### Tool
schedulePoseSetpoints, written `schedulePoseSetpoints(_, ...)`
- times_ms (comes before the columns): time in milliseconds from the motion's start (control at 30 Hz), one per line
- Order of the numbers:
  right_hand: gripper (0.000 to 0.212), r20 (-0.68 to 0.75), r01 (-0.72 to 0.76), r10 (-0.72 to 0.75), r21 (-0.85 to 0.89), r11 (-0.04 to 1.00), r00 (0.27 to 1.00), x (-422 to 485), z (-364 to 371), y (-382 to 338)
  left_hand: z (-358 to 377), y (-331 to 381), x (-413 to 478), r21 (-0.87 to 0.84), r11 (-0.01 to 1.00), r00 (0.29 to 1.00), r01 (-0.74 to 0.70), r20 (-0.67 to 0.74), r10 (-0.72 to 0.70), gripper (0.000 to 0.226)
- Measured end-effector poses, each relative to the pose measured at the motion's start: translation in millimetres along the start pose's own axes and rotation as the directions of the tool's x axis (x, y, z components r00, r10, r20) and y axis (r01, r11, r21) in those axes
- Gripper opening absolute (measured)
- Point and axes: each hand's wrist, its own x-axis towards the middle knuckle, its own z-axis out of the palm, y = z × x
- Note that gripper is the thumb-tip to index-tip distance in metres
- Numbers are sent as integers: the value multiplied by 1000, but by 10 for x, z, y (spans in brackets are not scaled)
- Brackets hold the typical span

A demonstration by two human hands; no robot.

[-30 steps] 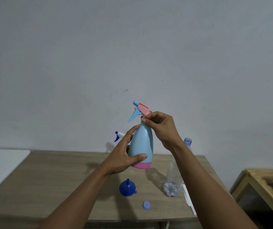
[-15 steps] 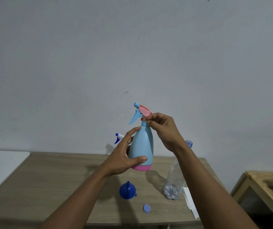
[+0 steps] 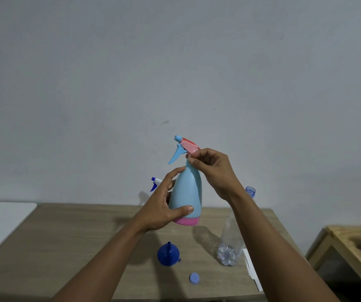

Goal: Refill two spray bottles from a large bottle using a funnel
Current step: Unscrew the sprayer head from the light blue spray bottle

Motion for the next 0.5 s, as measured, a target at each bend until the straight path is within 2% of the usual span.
schedulePoseSetpoints(333,10,15,-44,45,-40,998,999,119,-13,91,-49,-110,104,44,999,1000,10,-10,-10,96)
schedulePoseSetpoints(500,9,7,-35,35,-4,999,999,169,2,126,-76,-146,162,53,998,1000,18,-9,-18,95)
